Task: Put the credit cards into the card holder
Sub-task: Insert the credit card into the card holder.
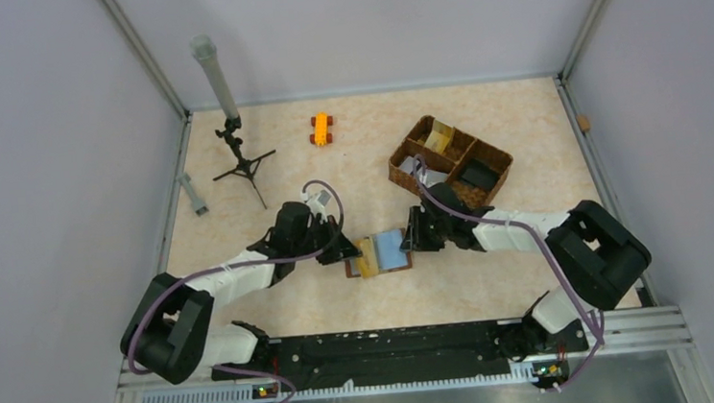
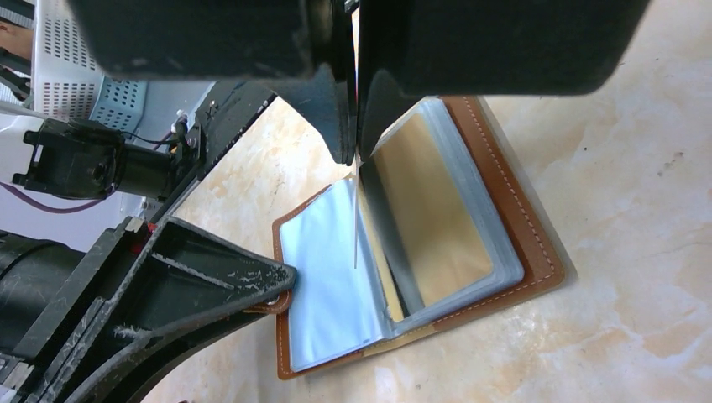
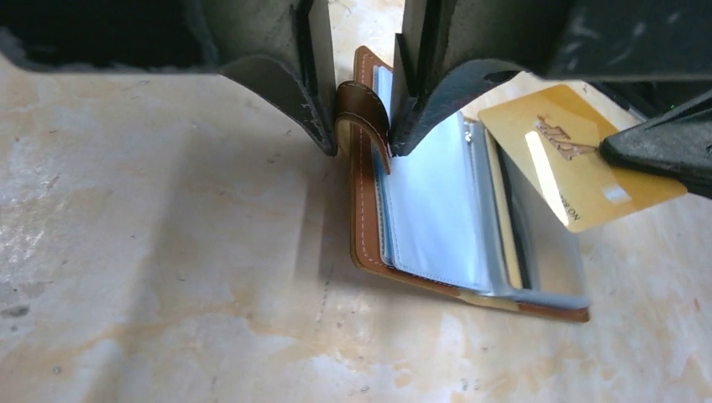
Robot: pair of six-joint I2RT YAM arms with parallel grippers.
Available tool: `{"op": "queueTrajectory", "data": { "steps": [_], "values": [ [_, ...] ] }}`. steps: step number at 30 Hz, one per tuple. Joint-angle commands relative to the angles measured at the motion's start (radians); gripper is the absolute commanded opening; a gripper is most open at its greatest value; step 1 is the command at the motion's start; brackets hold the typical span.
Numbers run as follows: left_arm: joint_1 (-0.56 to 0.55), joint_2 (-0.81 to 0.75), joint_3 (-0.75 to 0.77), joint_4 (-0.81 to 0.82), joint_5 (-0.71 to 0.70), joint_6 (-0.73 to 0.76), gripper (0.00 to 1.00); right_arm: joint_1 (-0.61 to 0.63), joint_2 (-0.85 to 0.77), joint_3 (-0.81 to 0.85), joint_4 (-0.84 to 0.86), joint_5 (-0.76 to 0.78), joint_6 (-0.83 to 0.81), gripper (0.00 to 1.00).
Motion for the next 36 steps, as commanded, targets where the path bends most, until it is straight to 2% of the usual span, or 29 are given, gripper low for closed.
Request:
{"op": "queueTrajectory", "data": {
  "steps": [1,6,13,25,36],
  "values": [
    [0.01,0.032,0.033,0.032,0.027,0.004,0.0,0.012,0.043,0.047,-0.047,0.067,-0.009,0.24],
    [0.014,0.067,0.035,0.094,0.058,-0.03,0.0,0.012,0.079,0.057,-0.072,0.089,-0.009,0.12],
    [0.03,0.117,0.025,0.181,0.081,-0.067,0.0,0.014,0.105,0.059,-0.082,0.096,-0.008,0.05],
    [0.076,0.211,0.037,0.278,0.131,-0.088,0.0,0.019,0.112,0.073,-0.112,0.117,-0.014,0.0],
    [0.076,0.229,0.045,0.223,0.096,-0.032,0.0,0.023,0.111,0.081,-0.124,0.127,-0.016,0.0]
  ]
}}
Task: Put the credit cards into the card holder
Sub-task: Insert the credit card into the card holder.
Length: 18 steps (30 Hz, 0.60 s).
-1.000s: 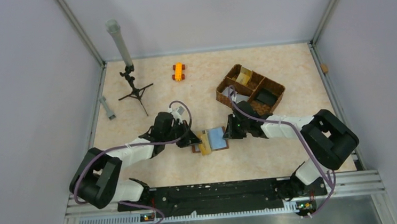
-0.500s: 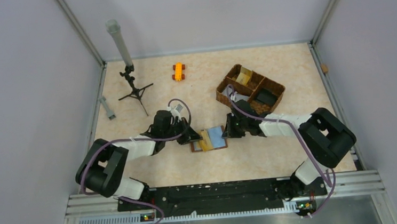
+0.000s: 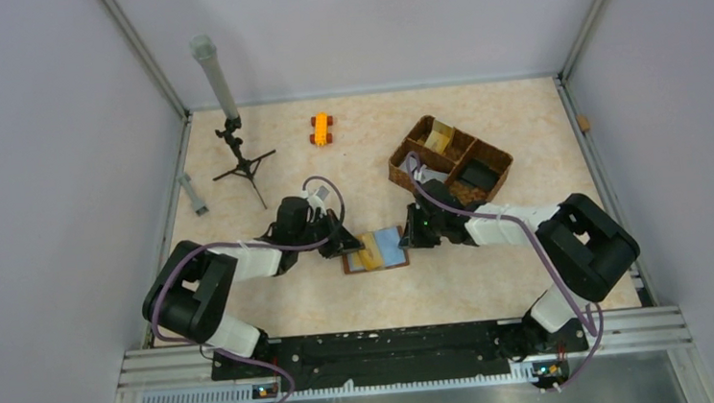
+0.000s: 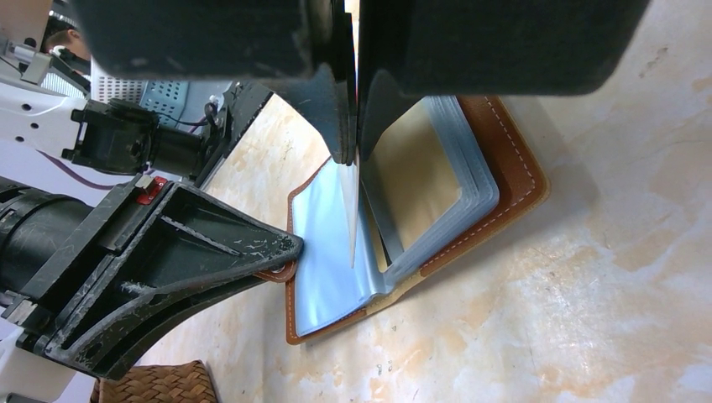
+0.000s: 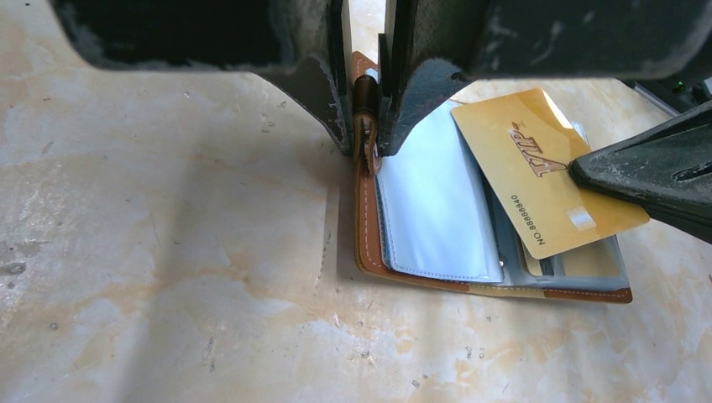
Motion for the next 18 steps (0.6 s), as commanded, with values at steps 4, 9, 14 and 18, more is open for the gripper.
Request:
{"op": "queueTrajectory", "data": {
  "steps": [4,9,14,18],
  "values": [
    [0.004,0.003,0.048,-0.057,-0.04,0.085,0.0,0.016,0.03,0.01,-0.084,0.083,-0.021,0.0],
    [0.004,0.005,0.052,-0.075,-0.054,0.107,0.0,0.019,0.027,0.011,-0.084,0.086,-0.02,0.0],
    [0.002,0.023,0.059,-0.069,-0.044,0.116,0.0,0.021,0.028,0.014,-0.086,0.088,-0.02,0.0],
    [-0.003,0.04,0.064,-0.058,-0.042,0.111,0.0,0.024,0.025,0.017,-0.091,0.091,-0.02,0.0]
  ]
}}
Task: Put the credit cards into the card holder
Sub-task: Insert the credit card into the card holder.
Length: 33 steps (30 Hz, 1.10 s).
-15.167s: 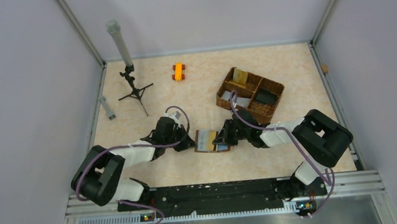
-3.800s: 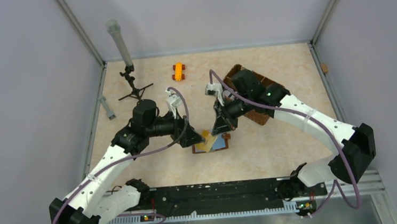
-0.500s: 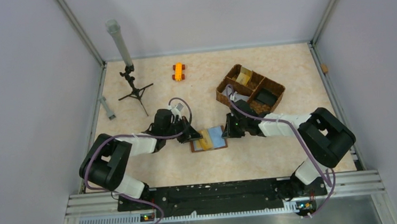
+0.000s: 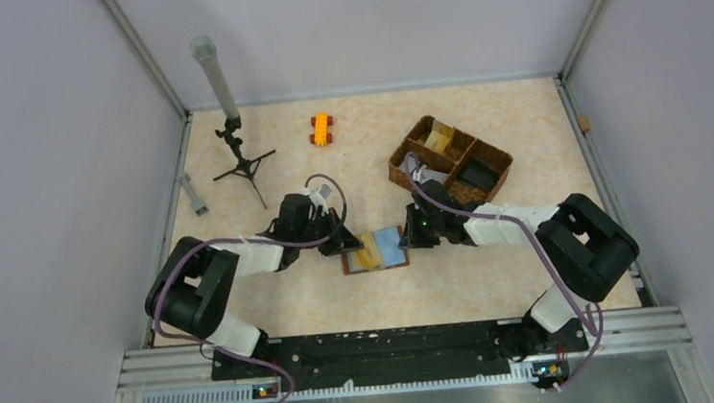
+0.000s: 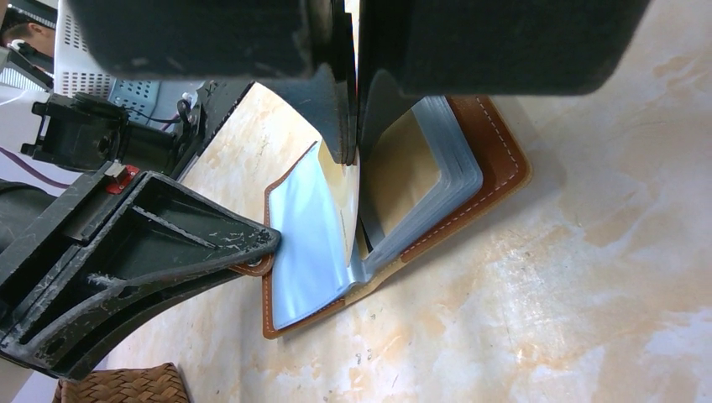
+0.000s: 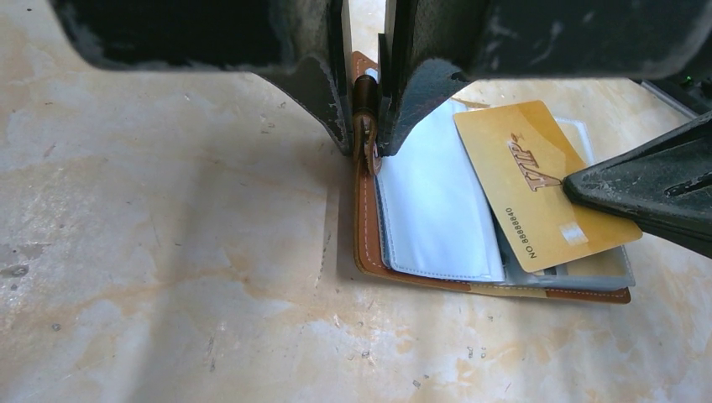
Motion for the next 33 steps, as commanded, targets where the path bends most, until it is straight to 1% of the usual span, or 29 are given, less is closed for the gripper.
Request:
{"op": "queueTrajectory", "data": {
  "steps": [1,20,33],
  "values": [
    [-0.005,0.026,0.022,0.013,-0.016,0.027,0.0,0.014,0.024,0.011,-0.08,0.073,-0.019,0.0],
    [-0.026,0.092,0.026,0.079,0.003,0.007,0.0,0.027,0.021,0.015,-0.082,0.079,-0.013,0.0],
    [-0.038,0.138,0.03,0.123,0.029,-0.032,0.0,0.03,0.018,0.02,-0.078,0.081,-0.008,0.0]
  ]
}}
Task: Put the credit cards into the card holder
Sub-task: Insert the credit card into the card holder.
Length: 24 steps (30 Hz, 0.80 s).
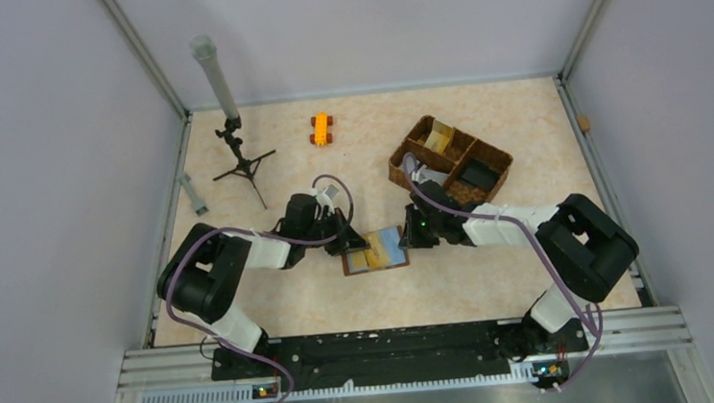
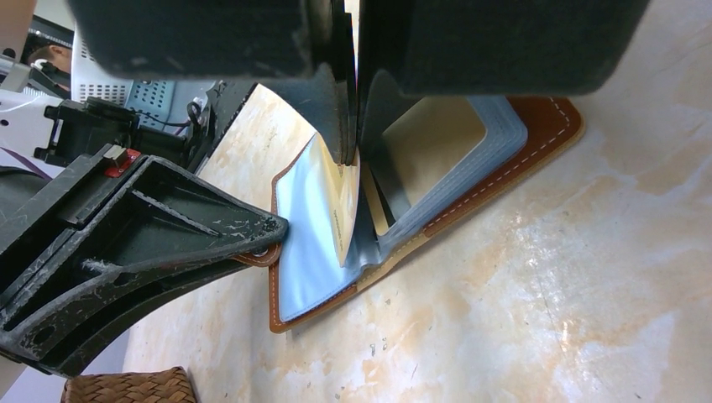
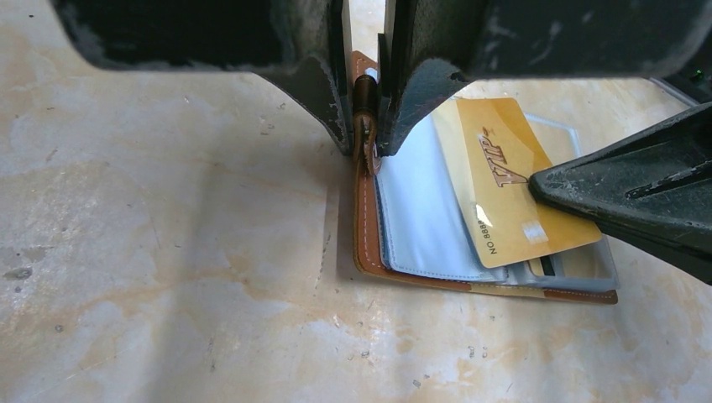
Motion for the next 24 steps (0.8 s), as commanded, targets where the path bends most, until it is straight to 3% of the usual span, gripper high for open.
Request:
{"op": "queueTrajectory", "data": {
  "steps": [1,12,24],
  "values": [
    [-0.016,0.044,0.016,0.022,-0.004,0.001,0.0,0.016,0.018,0.01,-0.062,0.055,-0.008,0.0],
    [-0.017,0.028,-0.037,0.055,-0.038,-0.116,0.0,0.019,-0.012,-0.007,-0.078,0.132,0.016,0.0],
    [-0.017,-0.042,-0.066,0.009,-0.067,-0.132,0.0,0.019,-0.024,-0.01,-0.086,0.153,0.022,0.0]
  ]
}}
